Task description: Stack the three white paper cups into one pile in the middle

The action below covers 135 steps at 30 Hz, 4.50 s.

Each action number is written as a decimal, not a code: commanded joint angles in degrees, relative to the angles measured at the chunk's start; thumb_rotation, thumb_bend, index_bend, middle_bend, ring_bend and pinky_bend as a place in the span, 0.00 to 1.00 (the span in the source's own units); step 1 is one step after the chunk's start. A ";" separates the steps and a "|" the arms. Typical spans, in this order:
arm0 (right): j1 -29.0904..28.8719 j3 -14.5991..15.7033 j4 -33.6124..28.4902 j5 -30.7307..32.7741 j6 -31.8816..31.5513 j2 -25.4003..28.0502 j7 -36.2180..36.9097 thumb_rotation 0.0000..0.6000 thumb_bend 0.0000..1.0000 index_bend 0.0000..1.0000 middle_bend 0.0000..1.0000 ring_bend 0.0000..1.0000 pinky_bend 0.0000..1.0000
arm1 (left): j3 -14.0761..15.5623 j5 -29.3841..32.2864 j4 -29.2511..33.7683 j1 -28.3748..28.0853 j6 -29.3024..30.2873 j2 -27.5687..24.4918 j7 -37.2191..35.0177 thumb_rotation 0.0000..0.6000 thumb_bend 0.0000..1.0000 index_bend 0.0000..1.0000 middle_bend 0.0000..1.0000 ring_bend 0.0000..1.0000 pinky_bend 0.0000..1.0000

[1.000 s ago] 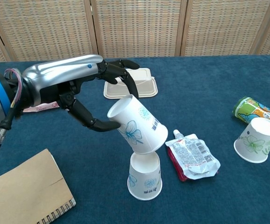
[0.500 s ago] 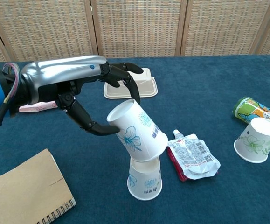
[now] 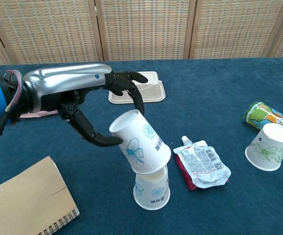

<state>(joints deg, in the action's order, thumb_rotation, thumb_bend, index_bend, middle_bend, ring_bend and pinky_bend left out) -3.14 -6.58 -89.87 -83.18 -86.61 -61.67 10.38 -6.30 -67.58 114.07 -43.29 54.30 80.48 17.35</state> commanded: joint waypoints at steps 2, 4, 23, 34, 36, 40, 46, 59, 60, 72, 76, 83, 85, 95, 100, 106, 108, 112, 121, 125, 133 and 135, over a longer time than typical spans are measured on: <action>-0.06 -0.09 0.23 0.40 0.41 0.06 0.11 1.00 0.00 0.00 0.00 0.00 0.00 | -0.08 -0.11 -0.50 -0.30 -0.19 0.59 -0.52 1.00 0.31 0.43 0.00 0.00 0.10; -0.05 -0.17 0.24 0.64 0.56 0.19 0.36 1.00 0.00 0.00 0.00 0.00 0.00 | -0.13 0.00 -0.62 -0.46 -0.38 0.85 -0.79 1.00 0.31 0.42 0.00 0.00 0.10; 0.01 -0.32 0.44 0.83 0.89 0.57 1.59 1.00 0.00 0.00 0.00 0.00 0.00 | 0.24 3.46 0.81 -2.01 -0.82 -0.25 0.85 1.00 0.29 0.17 0.00 0.00 0.09; 0.02 -0.42 0.42 0.95 0.96 0.65 1.87 1.00 0.00 0.00 0.00 0.00 0.00 | 1.17 2.15 0.82 -0.37 1.91 -1.87 0.66 1.00 0.30 0.16 0.00 0.00 0.06; -0.01 -0.40 0.51 1.02 1.15 0.69 1.98 1.00 0.00 0.00 0.00 0.00 0.00 | 1.74 1.04 0.85 0.69 3.29 -3.17 0.48 1.00 0.30 0.12 0.00 0.00 0.03; -0.18 -0.31 0.52 0.68 1.26 0.53 1.70 1.00 0.00 0.00 0.00 0.00 0.00 | 3.33 -1.91 -0.09 3.95 8.87 -5.88 2.55 1.00 0.31 0.09 0.00 0.00 0.02; -0.53 0.06 0.39 0.04 1.56 -0.07 0.13 1.00 0.00 0.01 0.00 0.00 0.00 | 7.44 -6.99 -1.58 13.38 23.09 -9.10 6.28 1.00 0.30 0.07 0.00 0.00 0.02; -2.81 0.51 -0.39 -2.09 3.54 -1.94 -3.11 1.00 0.07 0.30 0.07 0.00 0.00 | 13.57 -14.67 -8.74 27.48 38.14 -13.41 1.87 1.00 0.30 0.06 0.00 0.00 0.02; -3.49 0.45 -0.89 -2.14 4.43 -2.01 -3.97 1.00 0.07 0.30 0.08 0.00 0.00 | 13.62 -14.87 -9.47 28.31 38.56 -13.70 0.81 1.00 0.30 0.06 0.00 0.00 0.02; -14.06 -2.44 -8.26 4.29 18.94 -5.85 -18.56 1.00 0.08 0.30 0.09 0.00 0.00 | 11.35 -14.50 -14.90 33.14 39.92 -17.18 -9.07 1.00 0.30 0.06 0.00 0.00 0.02; -16.10 -2.69 -8.91 7.53 21.61 -7.96 -22.16 1.00 0.12 0.35 0.09 0.00 0.00 | 10.58 -15.07 -15.17 33.60 39.20 -17.58 -10.34 1.00 0.30 0.06 0.00 0.00 0.02; -17.49 -2.12 -9.09 10.57 23.13 -9.62 -25.25 1.00 0.14 0.36 0.09 0.00 0.00 | 9.41 -15.61 -15.35 34.26 37.99 -17.77 -11.05 1.00 0.30 0.06 0.00 0.00 0.02; -17.54 -1.94 -9.11 10.98 23.28 -9.64 -25.38 1.00 0.15 0.36 0.09 0.00 0.00 | 9.20 -15.75 -15.37 34.37 37.87 -17.78 -11.05 1.00 0.30 0.06 0.00 0.00 0.02; -18.08 -0.85 -8.00 12.59 24.23 -10.60 -24.78 1.00 0.15 0.37 0.08 0.00 0.00 | 8.02 -17.04 -15.44 35.25 37.27 -17.64 -11.36 1.00 0.30 0.06 0.00 0.00 0.02; -18.85 -0.59 -6.36 13.72 25.35 -11.86 -24.42 1.00 0.15 0.38 0.08 0.00 0.00 | 7.47 -17.54 -15.44 35.67 36.91 -17.69 -11.53 1.00 0.30 0.07 0.00 0.00 0.02; -19.37 -0.29 -5.60 13.79 25.41 -13.15 -24.20 1.00 0.16 0.42 0.09 0.00 0.00 | 6.81 -18.03 -15.60 36.05 36.66 -17.64 -11.91 1.00 0.30 0.07 0.00 0.00 0.02; -19.49 -0.28 -5.54 13.68 25.27 -13.43 -24.19 1.00 0.16 0.44 0.10 0.00 0.00 | 6.68 -18.11 -15.66 36.17 36.58 -17.61 -11.92 1.00 0.30 0.07 0.00 0.00 0.02; -19.90 -0.26 -4.93 14.18 25.38 -14.30 -24.58 1.00 0.17 0.50 0.12 0.00 0.00 | 6.34 -18.26 -15.66 36.42 36.44 -17.70 -12.03 1.00 0.30 0.07 0.00 0.00 0.02; -20.20 -0.54 -5.08 13.71 24.39 -15.23 -23.41 1.00 0.17 0.54 0.16 0.00 0.00 | 5.53 -18.42 -15.77 36.90 36.23 -17.85 -12.58 1.00 0.30 0.07 0.00 0.00 0.02; -19.68 -1.40 -9.70 9.37 21.00 -12.76 -20.94 1.00 0.17 0.55 0.17 0.01 0.00 | 5.19 -18.33 -15.80 37.08 36.07 -17.89 -12.66 1.00 0.30 0.07 0.00 0.00 0.02; -19.52 -1.21 -21.08 2.60 18.84 -7.21 -17.81 1.00 0.17 0.55 0.17 0.01 0.00 | 4.59 -18.51 -15.77 37.63 36.32 -18.13 -13.06 1.00 0.30 0.08 0.00 0.00 0.02; -19.61 -0.89 -22.79 1.80 19.10 -6.61 -17.01 1.00 0.17 0.56 0.17 0.01 0.00 | 4.50 -18.54 -15.78 37.73 36.34 -18.19 -13.22 1.00 0.30 0.07 0.00 0.00 0.02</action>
<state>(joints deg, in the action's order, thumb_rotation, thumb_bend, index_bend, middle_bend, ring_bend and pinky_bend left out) -22.71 -7.73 -110.46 -79.67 -67.18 -69.66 -7.94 -1.78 -86.11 98.30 -5.58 90.63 62.31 4.16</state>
